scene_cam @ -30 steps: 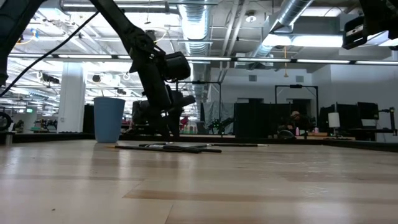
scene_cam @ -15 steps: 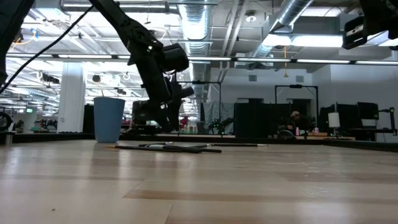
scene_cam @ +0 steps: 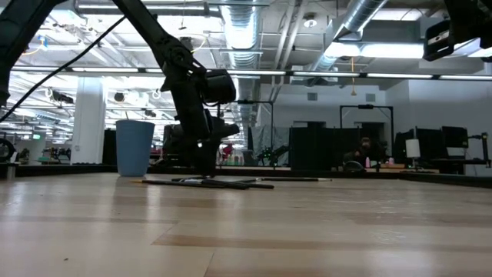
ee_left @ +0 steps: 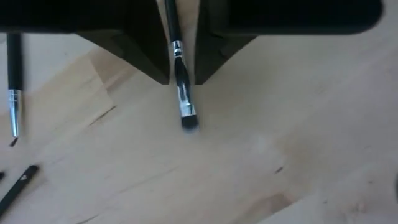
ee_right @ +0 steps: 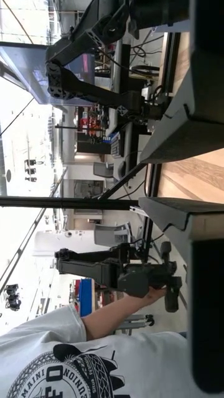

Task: Pick & Place Paint Supplies
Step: Put the silver paint brush into the blue cup

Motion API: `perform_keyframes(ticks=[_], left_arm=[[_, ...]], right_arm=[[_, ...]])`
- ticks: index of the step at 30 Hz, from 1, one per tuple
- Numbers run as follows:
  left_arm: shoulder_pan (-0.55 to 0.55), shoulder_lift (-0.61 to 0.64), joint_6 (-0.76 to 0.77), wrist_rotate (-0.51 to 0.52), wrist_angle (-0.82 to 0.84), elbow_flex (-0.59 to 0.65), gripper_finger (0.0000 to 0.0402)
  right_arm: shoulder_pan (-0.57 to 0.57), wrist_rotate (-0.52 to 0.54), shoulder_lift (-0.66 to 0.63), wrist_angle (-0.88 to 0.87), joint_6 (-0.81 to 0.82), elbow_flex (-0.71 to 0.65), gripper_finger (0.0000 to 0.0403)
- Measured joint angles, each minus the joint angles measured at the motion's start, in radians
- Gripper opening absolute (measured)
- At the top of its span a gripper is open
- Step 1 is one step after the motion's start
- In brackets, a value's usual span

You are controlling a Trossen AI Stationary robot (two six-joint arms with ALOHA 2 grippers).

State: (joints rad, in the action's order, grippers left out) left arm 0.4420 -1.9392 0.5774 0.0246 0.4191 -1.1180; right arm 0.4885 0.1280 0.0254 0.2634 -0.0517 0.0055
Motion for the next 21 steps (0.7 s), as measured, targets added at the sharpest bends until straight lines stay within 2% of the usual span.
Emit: perform_keyframes(ticks=[6,11,14,21], left_arm=[[-0.002,0.007,0.006,-0.013,0.000,0.004,0.0008],[-0.006,0.093,0.017,-0.007,-0.002,0.016,0.0004],[-0.008,0.172,0.034,-0.005,-0.072,0.008,0.0000],[-0.027,0.345,0.000,0.073,-0.173,0.010,0.0001]], right_arm=[[0.000,0.000,0.000,0.000,0.000,0.000,0.0092],[0.000,0.000,0.000,0.000,0.000,0.000,0.0092],[0.000,0.000,0.000,0.000,0.000,0.000,0.0092],[0.000,0.000,0.000,0.000,0.000,0.000,0.0092]])
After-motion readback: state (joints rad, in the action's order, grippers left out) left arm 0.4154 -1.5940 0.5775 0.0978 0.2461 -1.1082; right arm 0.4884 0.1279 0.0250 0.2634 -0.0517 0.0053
